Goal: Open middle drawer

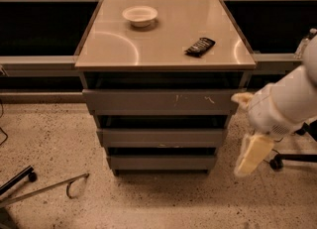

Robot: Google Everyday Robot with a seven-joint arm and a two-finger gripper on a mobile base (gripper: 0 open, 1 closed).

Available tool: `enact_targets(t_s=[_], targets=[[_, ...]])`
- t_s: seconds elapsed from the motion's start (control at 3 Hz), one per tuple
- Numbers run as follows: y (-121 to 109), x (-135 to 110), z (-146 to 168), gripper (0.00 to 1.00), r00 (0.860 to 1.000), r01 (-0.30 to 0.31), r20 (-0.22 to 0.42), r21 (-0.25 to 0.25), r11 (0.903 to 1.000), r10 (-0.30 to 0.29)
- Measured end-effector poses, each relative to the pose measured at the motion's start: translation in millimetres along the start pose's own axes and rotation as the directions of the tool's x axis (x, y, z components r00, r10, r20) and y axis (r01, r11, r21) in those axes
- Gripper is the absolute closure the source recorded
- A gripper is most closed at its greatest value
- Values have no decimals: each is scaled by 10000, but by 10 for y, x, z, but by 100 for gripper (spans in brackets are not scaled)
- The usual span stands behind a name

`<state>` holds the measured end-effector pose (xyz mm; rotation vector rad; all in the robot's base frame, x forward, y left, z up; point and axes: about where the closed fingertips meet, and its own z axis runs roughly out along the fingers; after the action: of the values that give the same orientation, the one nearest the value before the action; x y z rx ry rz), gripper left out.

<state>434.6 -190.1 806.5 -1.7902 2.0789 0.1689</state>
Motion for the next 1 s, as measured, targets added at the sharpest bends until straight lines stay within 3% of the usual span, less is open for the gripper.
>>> enact_targets(t_s=[0.33,0.67,1.0], targets=[[181,75,900,0,9996,-265,-68,-443,9987,262],[82,72,939,0,9976,-692,95,130,9975,691],[81,72,941,0,9976,-690,97,132,9975,689]])
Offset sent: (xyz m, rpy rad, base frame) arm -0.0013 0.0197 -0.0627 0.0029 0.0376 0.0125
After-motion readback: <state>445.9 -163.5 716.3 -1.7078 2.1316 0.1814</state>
